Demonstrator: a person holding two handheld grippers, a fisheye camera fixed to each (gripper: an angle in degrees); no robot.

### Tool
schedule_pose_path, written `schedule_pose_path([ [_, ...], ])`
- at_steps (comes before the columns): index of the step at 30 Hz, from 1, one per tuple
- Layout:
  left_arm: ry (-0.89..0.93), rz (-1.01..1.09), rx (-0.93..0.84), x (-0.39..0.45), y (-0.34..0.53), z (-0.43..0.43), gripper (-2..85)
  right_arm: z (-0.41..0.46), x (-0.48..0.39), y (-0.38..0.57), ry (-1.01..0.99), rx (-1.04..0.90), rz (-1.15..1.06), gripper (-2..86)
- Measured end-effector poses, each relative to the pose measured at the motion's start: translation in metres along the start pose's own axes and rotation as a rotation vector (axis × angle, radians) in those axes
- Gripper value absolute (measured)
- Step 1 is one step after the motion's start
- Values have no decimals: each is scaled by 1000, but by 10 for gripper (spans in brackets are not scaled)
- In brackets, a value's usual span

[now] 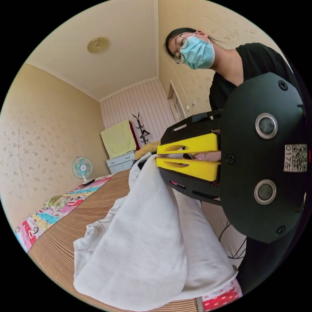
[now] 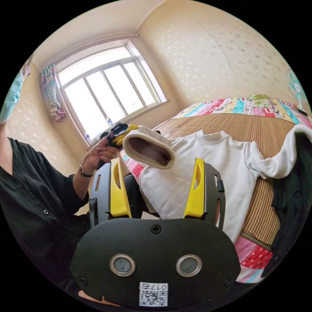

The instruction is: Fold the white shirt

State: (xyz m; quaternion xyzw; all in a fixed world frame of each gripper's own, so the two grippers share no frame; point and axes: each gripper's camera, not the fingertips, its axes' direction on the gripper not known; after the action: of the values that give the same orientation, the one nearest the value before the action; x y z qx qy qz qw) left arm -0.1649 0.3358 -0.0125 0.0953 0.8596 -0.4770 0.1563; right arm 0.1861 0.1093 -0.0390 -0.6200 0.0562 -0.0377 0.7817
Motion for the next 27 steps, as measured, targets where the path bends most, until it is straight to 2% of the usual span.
schedule_pose_path([
  [6, 34, 17, 39, 10, 11, -35, -3, 28, -45, -26, -81, -97, -213, 269],
  [9, 64, 30, 99, 10, 22, -51, 3, 59, -78, -37, -9, -139, -233, 161],
  [10, 56, 42, 117, 11, 26, -57, 11, 72, -81, -40, 7, -163, -196, 90],
  [12, 24, 65, 154, 11, 32, -71, 32, 89, -72, -46, -69, -182, -138, 64],
  [14, -21, 93, 226, 9, 46, -93, 71, 108, -39, -54, -215, -216, -32, 53],
  [18, -220, 56, 340, 0, 71, -120, 92, 123, 26, -75, -224, -254, 119, 44],
  [20, -330, -9, 333, -16, 73, -125, 103, 121, 68, -88, -138, -211, 151, 39],
  [23, -363, -66, 303, -38, 68, -118, 111, 140, 145, -86, 58, -197, 277, 34],
  [27, -388, -98, 276, -63, 60, -100, 111, 206, 240, -53, 243, -329, 376, 31],
])
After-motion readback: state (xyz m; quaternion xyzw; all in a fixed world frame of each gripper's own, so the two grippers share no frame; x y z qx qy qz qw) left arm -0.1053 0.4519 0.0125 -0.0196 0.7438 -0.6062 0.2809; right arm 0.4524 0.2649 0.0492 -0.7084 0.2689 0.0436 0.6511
